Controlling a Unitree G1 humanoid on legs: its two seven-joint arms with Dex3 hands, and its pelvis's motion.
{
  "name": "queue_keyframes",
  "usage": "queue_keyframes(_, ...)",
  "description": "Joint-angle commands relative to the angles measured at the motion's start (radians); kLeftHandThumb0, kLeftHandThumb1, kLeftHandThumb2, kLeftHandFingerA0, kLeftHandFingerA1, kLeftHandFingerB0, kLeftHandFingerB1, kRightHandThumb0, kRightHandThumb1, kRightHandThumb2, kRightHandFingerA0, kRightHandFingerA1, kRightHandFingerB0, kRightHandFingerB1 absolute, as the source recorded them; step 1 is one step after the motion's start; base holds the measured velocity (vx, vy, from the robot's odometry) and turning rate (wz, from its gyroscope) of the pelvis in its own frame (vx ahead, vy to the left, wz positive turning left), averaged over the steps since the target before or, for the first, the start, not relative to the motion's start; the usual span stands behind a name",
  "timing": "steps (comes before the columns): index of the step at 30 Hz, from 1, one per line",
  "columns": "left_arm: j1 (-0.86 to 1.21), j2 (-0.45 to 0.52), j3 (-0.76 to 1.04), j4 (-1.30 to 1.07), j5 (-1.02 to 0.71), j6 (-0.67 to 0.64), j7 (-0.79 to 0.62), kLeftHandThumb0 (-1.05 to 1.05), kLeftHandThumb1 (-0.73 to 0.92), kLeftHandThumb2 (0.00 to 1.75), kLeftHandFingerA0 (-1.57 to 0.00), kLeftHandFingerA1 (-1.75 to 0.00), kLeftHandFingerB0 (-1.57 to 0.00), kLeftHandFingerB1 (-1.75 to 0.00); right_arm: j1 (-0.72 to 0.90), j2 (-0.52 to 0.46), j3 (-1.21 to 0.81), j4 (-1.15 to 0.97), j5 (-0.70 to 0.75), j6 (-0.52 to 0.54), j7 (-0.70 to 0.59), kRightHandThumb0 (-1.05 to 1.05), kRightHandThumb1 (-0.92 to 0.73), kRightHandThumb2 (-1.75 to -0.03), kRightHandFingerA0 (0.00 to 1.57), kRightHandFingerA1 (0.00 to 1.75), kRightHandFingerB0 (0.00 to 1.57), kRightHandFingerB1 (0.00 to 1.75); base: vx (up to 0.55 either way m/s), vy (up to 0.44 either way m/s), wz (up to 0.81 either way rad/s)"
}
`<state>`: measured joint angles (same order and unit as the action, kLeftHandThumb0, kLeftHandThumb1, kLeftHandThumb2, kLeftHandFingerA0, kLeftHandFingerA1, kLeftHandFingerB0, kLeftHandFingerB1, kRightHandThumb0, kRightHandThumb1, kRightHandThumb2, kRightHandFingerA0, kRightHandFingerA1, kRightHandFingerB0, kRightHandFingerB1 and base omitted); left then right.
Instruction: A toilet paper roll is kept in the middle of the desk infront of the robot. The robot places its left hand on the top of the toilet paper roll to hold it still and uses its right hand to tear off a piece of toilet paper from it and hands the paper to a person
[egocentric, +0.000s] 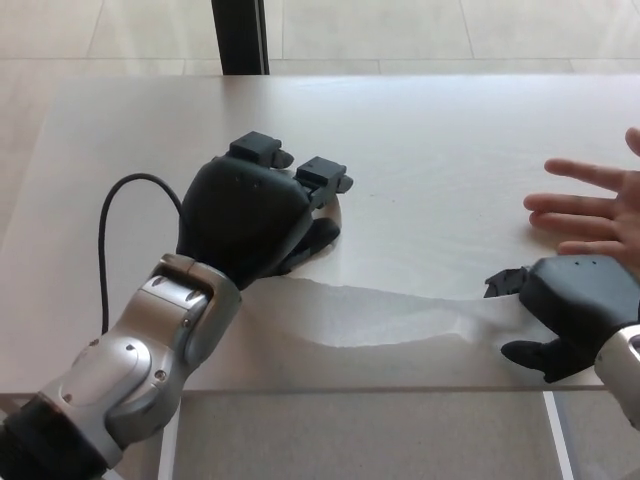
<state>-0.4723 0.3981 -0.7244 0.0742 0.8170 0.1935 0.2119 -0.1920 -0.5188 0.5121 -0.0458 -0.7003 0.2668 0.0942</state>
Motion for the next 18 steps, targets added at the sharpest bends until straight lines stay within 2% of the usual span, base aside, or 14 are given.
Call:
queue_keyframes(1, 0.127, 0.037, -0.039, 0.089, 0.053, -0.058, -0.019, -0.50, 0.81, 0.63, -0.53, -0.60, -0.51, -0.49, 0.094, 0.094, -0.096, 0.042, -0.042, -0.095, -0.369, -0.23, -0.69, -1.00, 0.88, 1.75, 0.67, 1.61, 0.00, 0.000, 0.00)
queue_keyframes(3, 0.133, 0.035, -0.043, 0.096, 0.055, -0.063, -0.005, -0.49, 0.80, 0.63, -0.53, -0.61, -0.52, -0.50, 0.118, 0.160, -0.162, 0.021, 0.054, -0.137, -0.389, -0.20, -0.64, -1.04, 0.91, 1.75, 0.74, 1.53, 0.00, 0.000, 0.00)
queue_keyframes(6, 0.139, 0.031, -0.042, 0.101, 0.047, -0.065, -0.003, -0.50, 0.80, 0.63, -0.51, -0.62, -0.50, -0.50, 0.140, 0.239, -0.229, 0.005, 0.137, -0.159, -0.389, -0.19, -0.64, -1.03, 0.92, 1.75, 0.75, 1.49, 0.00, 0.000, 0.00)
queue_keyframes(7, 0.139, 0.030, -0.042, 0.101, 0.045, -0.066, -0.003, -0.51, 0.81, 0.64, -0.51, -0.63, -0.50, -0.51, 0.142, 0.253, -0.242, 0.007, 0.148, -0.172, -0.387, -0.16, -0.59, -1.11, 0.91, 1.75, 0.74, 1.50, 0.00, 0.000, 0.00)
queue_keyframes(8, 0.141, 0.029, -0.039, 0.099, 0.036, -0.064, -0.015, -0.51, 0.82, 0.64, -0.49, -0.62, -0.50, -0.50, 0.146, 0.312, -0.291, 0.000, 0.236, -0.200, -0.368, -0.15, -0.49, -1.30, 0.91, 1.75, 0.73, 1.56, 0.00, 0.000, 0.00)
queue_keyframes(10, 0.142, 0.027, -0.037, 0.100, 0.034, -0.064, -0.018, -0.51, 0.82, 0.64, -0.49, -0.62, -0.50, -0.50, 0.146, 0.341, -0.318, 0.001, 0.255, -0.214, -0.352, -0.15, -0.49, -1.30, 0.91, 1.75, 0.73, 1.56, 0.00, 0.000, 0.00)
queue_keyframes(11, 0.142, 0.029, -0.037, 0.099, 0.037, -0.065, -0.024, -0.51, 0.83, 0.64, -0.50, -0.63, -0.50, -0.50, 0.143, 0.402, -0.356, -0.032, 0.313, -0.179, -0.312, -0.16, -0.44, -1.42, 0.93, 1.75, 0.80, 1.59, 0.00, 0.000, 0.00)
queue_keyframes(13, 0.143, 0.034, -0.042, 0.097, 0.050, -0.056, -0.038, -0.52, 0.84, 0.65, -0.49, -0.63, -0.49, -0.49, 0.140, 0.472, -0.391, -0.082, 0.370, -0.137, -0.262, -0.15, -0.41, -1.45, 0.91, 1.75, 0.79, 1.59, 0.00, 0.000, 0.00)
queue_keyframes(15, 0.144, 0.035, -0.042, 0.097, 0.053, -0.056, -0.038, -0.51, 0.83, 0.65, -0.49, -0.62, -0.50, -0.49, 0.136, 0.507, -0.407, -0.091, 0.394, -0.159, -0.259, -0.16, -0.40, -1.46, 0.91, 1.74, 0.79, 1.58, 0.00, 0.000, 0.00)
queue_keyframes(17, 0.150, 0.033, -0.034, 0.103, 0.038, -0.069, -0.026, -0.50, 0.83, 0.65, -0.51, -0.63, -0.52, -0.50, 0.120, 0.607, -0.450, -0.133, 0.451, -0.082, -0.249, -0.21, -0.37, -1.47, 0.96, 1.73, 0.86, 1.57, 0.00, 0.000, 0.00)
queue_keyframes(18, 0.154, 0.029, -0.033, 0.110, 0.033, -0.073, -0.020, -0.49, 0.85, 0.65, -0.51, -0.63, -0.54, -0.51, 0.101, 0.676, -0.484, -0.162, 0.519, -0.037, -0.242, -0.15, -0.36, -1.52, 1.03, 1.73, 0.92, 1.56, 0.00, 0.000, 0.00)
